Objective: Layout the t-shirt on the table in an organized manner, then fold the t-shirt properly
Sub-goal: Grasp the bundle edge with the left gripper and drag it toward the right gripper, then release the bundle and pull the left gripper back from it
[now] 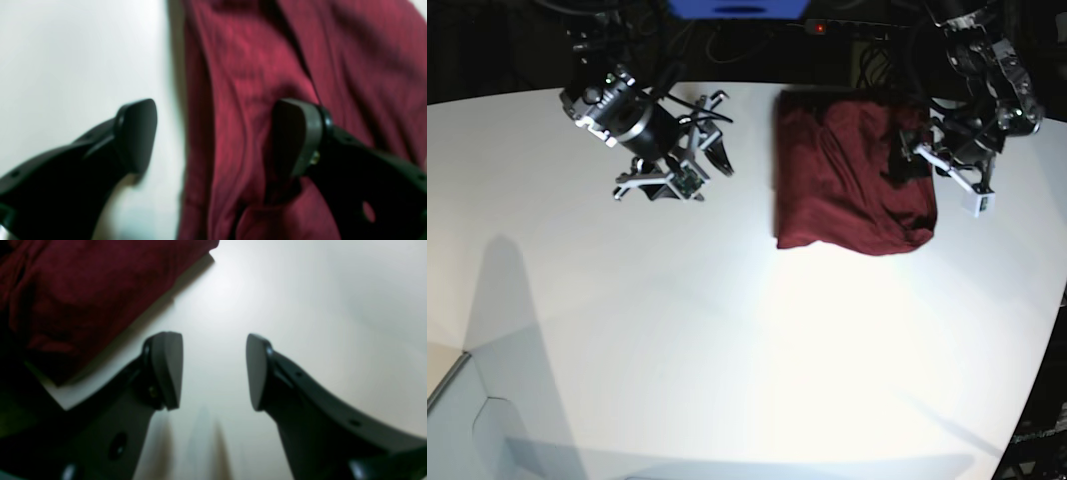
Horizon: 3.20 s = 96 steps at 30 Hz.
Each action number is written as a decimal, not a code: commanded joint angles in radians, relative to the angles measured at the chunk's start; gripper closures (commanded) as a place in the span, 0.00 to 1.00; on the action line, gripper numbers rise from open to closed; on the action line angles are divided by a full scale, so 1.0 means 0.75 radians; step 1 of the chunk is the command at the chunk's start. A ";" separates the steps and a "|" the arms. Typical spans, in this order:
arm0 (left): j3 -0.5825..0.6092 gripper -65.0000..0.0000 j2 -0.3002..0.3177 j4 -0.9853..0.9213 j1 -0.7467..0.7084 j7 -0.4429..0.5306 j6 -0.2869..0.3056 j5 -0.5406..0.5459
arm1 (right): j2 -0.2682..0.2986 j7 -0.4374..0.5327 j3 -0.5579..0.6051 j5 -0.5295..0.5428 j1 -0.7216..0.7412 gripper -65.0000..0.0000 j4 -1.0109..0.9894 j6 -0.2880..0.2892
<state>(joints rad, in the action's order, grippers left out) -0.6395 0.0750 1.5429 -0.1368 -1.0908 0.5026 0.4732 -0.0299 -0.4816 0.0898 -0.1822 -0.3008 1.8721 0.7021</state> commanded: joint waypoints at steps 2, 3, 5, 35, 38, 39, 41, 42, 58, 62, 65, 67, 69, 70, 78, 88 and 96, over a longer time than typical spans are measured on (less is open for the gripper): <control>0.005 0.28 0.005 -0.047 0.022 -0.038 -0.006 -0.018 | 0.000 0.034 0.000 0.019 0.007 0.53 0.023 -0.005; 0.005 0.35 0.005 -0.059 0.032 -0.038 -0.006 -0.018 | 0.000 0.034 -0.002 0.019 0.007 0.53 0.023 -0.005; 0.007 0.57 0.005 -0.086 0.061 -0.038 0.000 -0.020 | 0.002 0.034 -0.016 0.019 0.009 0.53 0.023 -0.005; 1.570 1.00 0.339 -0.291 0.816 0.576 0.094 -0.033 | 0.002 0.042 -0.716 0.023 0.042 0.53 0.036 -0.005; 1.619 1.00 0.292 -0.291 0.834 0.572 0.090 -0.118 | 0.002 0.042 -0.759 0.023 0.040 0.53 0.036 -0.005; 1.621 0.99 0.265 -0.291 0.834 0.572 0.090 -0.170 | 0.000 0.040 -0.771 0.023 0.040 0.53 0.036 -0.005; 1.621 0.99 0.226 -0.291 0.828 0.572 0.092 -0.284 | 0.000 0.040 -0.786 0.023 0.040 0.53 0.036 -0.005; 1.623 0.99 0.214 -0.291 0.826 0.572 0.092 -0.331 | 0.000 0.040 -0.786 0.023 0.040 0.53 0.036 -0.005; 1.615 0.99 0.169 -0.512 0.807 0.586 0.094 -0.489 | -0.002 0.038 -0.784 0.023 0.030 0.53 0.036 -0.005; 1.615 0.99 0.161 -0.522 0.811 0.580 0.094 -0.499 | -0.002 0.036 -0.784 0.023 0.030 0.53 0.036 -0.005; 1.615 0.97 0.159 -0.520 0.830 0.572 0.094 -0.499 | -0.002 0.036 -0.784 0.023 0.028 0.53 0.036 -0.005; 1.615 0.90 0.159 -0.522 0.842 0.570 0.090 -0.499 | -0.002 0.036 -0.784 0.023 0.028 0.53 0.036 -0.005; 1.615 0.74 0.165 -0.518 0.846 0.570 0.090 -0.499 | -0.002 0.036 -0.784 0.023 0.026 0.53 0.036 -0.005; 1.615 0.66 0.167 -0.514 0.850 0.570 0.088 -0.499 | -0.002 0.036 -0.784 0.023 0.026 0.53 0.036 -0.005; 1.402 0.34 0.161 -0.458 0.879 0.572 0.086 -0.501 | -0.004 0.036 -0.784 0.023 0.026 0.53 0.036 -0.005; 1.173 0.34 0.175 -0.184 0.832 0.537 0.088 -0.501 | -0.006 0.036 -0.778 0.023 0.026 0.53 0.036 -0.005; 0.966 0.47 0.310 0.053 0.586 0.224 0.094 -0.487 | -0.049 0.036 -0.743 0.025 0.026 0.53 0.072 -0.005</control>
<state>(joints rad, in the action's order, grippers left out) 0.0891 0.3016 1.5688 0.2855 -0.9264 0.5766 0.1074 -0.0662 -0.4816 -0.4690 -0.1783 -0.2859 1.9053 0.7021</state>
